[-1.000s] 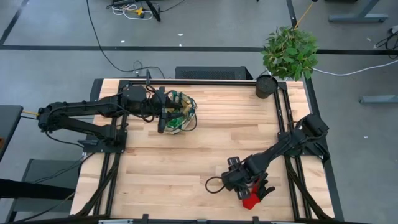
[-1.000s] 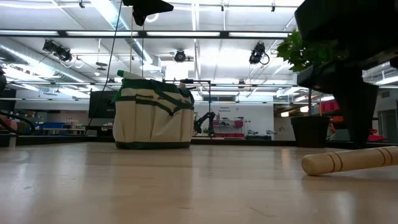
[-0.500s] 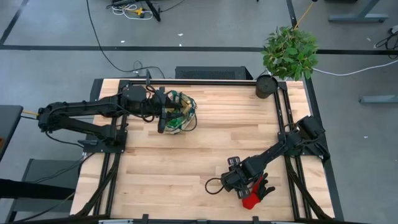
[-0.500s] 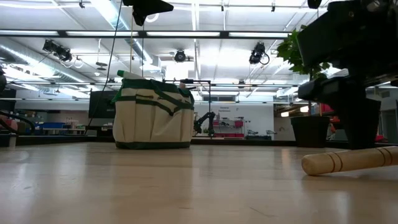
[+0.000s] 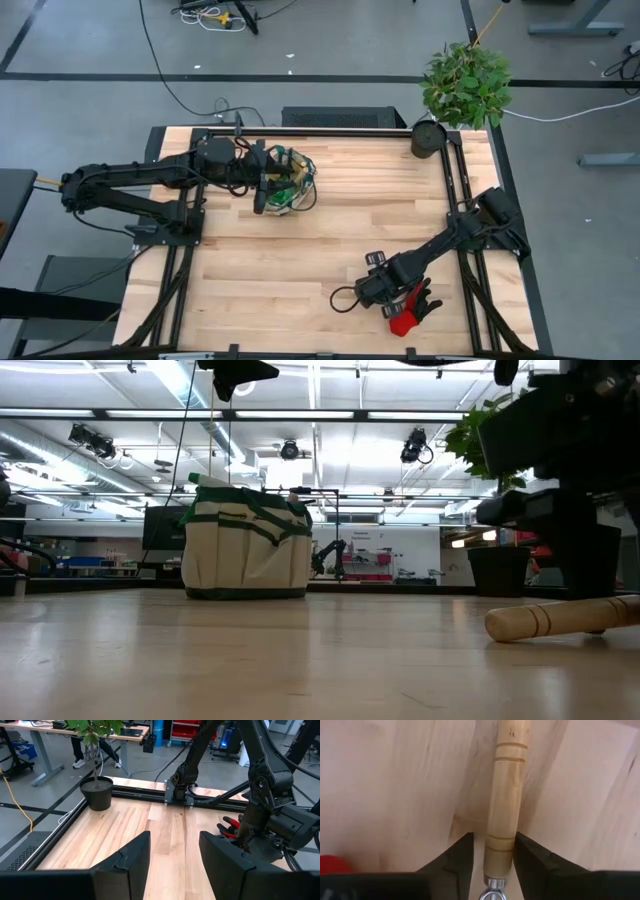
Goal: Pick & Place Garden tools in Gardening bag
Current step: Put the brown hand rake into the gardening bag
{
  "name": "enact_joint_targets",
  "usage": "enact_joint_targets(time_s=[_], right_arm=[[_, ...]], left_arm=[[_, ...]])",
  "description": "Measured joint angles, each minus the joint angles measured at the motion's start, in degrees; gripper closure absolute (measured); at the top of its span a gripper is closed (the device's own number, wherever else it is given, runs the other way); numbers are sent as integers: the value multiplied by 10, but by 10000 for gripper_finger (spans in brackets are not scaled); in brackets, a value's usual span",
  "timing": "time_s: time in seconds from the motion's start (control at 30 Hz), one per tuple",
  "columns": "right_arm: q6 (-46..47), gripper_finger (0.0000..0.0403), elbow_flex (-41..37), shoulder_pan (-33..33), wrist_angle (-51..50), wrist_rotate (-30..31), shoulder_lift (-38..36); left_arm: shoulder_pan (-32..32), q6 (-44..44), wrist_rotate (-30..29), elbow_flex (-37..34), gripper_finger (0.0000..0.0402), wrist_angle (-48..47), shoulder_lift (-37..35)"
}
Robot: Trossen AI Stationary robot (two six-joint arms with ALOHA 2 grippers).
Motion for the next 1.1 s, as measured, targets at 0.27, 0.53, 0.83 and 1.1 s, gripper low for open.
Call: enact_joint_targets(time_s=[0.27, 0.53, 0.83, 1.1], right_arm=[[0, 297, 1, 0, -1, 3, 6], [7, 337, 1, -1, -1, -22, 3], [2, 331, -1, -7, -7, -35, -29], [11, 332, -1, -29, -9, -8, -77]], left_arm=[[0, 0, 0, 0, 225, 0, 0], [0, 0, 0, 0, 225, 1, 0], [0, -2, 0, 0, 225, 3, 0], [0, -2, 0, 0, 225, 24, 0]])
